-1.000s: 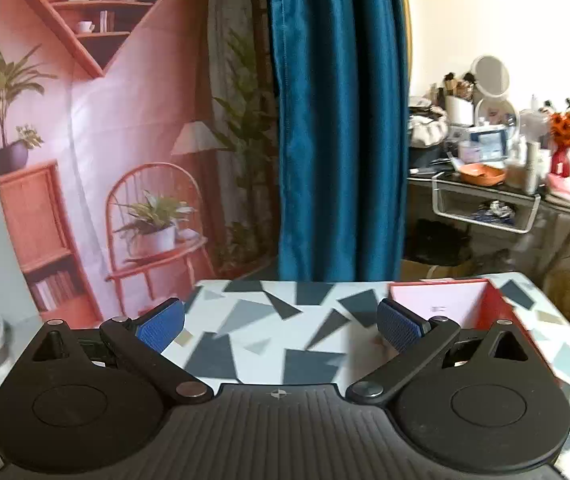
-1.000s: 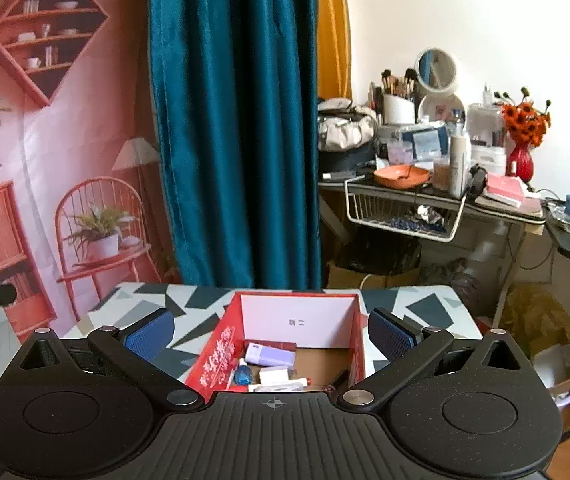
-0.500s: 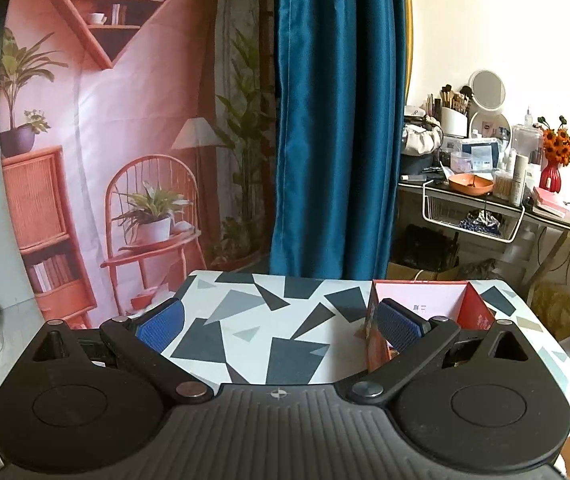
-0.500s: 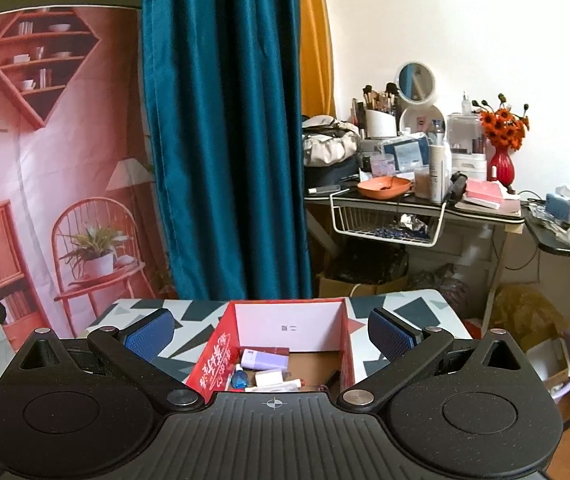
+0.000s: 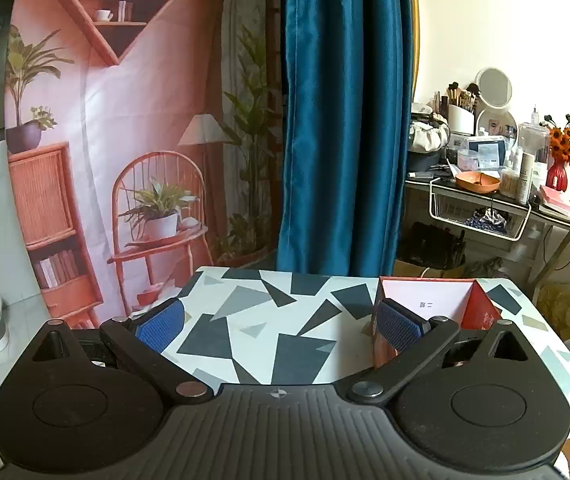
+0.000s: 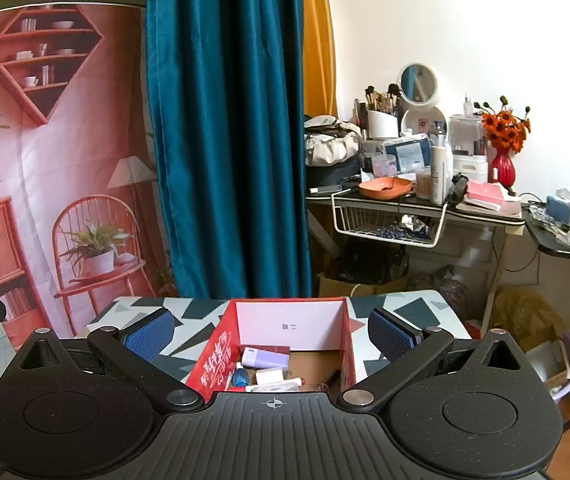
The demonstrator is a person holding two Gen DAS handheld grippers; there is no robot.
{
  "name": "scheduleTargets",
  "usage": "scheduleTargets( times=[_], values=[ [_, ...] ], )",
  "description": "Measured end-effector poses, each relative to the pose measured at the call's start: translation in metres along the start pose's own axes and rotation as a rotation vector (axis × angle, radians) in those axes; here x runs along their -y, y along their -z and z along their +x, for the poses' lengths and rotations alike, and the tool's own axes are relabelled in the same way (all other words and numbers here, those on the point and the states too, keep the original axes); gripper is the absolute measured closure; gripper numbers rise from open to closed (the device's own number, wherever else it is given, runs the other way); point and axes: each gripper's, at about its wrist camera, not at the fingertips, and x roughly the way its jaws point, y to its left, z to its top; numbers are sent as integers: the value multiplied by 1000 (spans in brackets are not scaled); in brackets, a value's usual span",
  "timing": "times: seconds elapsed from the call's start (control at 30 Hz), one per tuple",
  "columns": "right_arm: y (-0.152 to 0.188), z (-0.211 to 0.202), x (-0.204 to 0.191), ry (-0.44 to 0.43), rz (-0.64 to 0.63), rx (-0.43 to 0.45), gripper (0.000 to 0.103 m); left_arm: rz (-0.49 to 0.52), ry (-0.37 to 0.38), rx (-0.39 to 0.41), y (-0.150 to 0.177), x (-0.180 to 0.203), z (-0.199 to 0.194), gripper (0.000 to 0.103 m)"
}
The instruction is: Organize rigid objects
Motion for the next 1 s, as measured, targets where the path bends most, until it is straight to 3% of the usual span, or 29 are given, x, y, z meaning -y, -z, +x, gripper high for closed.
scheduleTargets(
  times=[1.0],
  values=[
    [1,2,-1,0,1,-5,0,7,13,5,1,-1,0,0]
  ],
)
